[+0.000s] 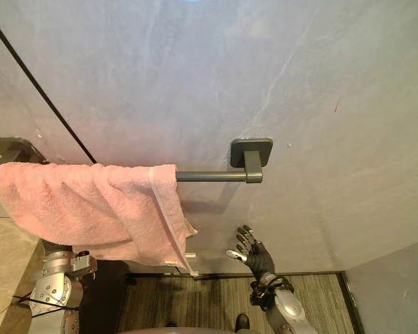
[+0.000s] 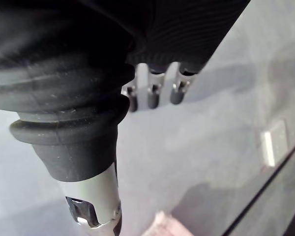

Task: Organize washtable

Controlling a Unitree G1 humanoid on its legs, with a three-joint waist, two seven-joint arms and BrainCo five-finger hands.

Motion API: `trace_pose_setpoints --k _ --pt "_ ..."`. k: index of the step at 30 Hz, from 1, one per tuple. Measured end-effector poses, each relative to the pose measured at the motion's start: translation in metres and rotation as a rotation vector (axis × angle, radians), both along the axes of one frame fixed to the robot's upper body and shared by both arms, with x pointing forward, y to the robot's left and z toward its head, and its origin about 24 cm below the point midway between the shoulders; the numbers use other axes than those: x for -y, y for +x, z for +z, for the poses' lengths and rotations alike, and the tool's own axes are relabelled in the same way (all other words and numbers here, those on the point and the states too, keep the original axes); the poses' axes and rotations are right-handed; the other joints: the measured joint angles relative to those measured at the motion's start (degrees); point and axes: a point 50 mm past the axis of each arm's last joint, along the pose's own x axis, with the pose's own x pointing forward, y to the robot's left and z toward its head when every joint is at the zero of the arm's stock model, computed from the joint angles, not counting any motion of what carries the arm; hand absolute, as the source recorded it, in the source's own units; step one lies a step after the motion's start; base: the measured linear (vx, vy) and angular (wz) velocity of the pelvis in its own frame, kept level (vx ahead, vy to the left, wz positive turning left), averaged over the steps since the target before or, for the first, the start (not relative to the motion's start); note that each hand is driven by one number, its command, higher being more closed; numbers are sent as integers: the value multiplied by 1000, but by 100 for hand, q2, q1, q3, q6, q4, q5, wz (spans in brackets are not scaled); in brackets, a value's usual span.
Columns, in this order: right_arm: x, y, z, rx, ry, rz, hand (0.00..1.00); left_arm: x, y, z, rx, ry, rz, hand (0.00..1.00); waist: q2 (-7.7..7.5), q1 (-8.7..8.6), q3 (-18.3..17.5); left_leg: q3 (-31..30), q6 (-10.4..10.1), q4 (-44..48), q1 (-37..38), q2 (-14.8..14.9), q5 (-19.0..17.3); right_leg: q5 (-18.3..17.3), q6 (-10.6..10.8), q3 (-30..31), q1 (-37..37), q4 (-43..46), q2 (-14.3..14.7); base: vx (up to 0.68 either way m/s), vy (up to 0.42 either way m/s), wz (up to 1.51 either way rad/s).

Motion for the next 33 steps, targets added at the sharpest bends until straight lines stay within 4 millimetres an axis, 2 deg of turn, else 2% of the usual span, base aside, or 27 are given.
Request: trace_pose_setpoints --k 2,4,7,10,14,19,24,25,33 --pt "-11 5 4 28 -2 66 0 2 0 0 0 -2 -8 100 -2 4 -5 -33 -2 -15 -1 0 19 1 -2 -20 3 6 2 -21 -8 8" --pt "-27 19 16 102 -7 151 0 4 1 -1 -1 -6 -18 100 -3 16 -20 -77 -9 -52 3 -2 52 2 -2 -58 5 15 2 -19 -9 11" --pt "-39 34 29 183 -39 213 0 7 2 -1 -1 -11 -32 100 -17 56 -41 -134 5 -101 37 -8 110 3 -1 -115 3 30 -1 12 -5 10" --pt "-51 50 46 284 -69 264 0 9 4 0 5 -15 -43 100 -23 167 -63 -141 13 -102 40 -13 116 4 0 -123 5 37 -10 -5 1 1" --pt "-63 55 55 333 -79 287 0 10 4 0 6 -16 -44 100 -21 167 -66 -218 24 -227 54 -35 221 4 1 -195 7 59 -27 -25 -1 10" --pt "-66 64 61 361 -92 279 0 11 4 0 7 -18 -46 100 -22 172 -67 -318 18 -460 89 -43 383 7 -1 -301 -9 78 -29 -62 -11 12" --pt "-76 74 66 362 -44 249 0 11 4 -1 9 -31 -39 100 -22 180 -69 -349 -18 -466 39 -35 456 11 7 -321 -49 73 -23 -59 -10 3" --pt "-77 75 66 360 -29 246 100 12 4 -1 10 -33 -38 100 -22 182 -69 -349 -25 -467 27 -34 462 13 6 -320 -64 75 -22 -54 -9 -1" --pt "-82 79 72 361 39 229 100 13 4 -2 14 -60 -16 100 -38 188 -79 -386 -25 -469 -71 -30 538 97 -4 -349 -107 -11 -13 -15 -4 1"
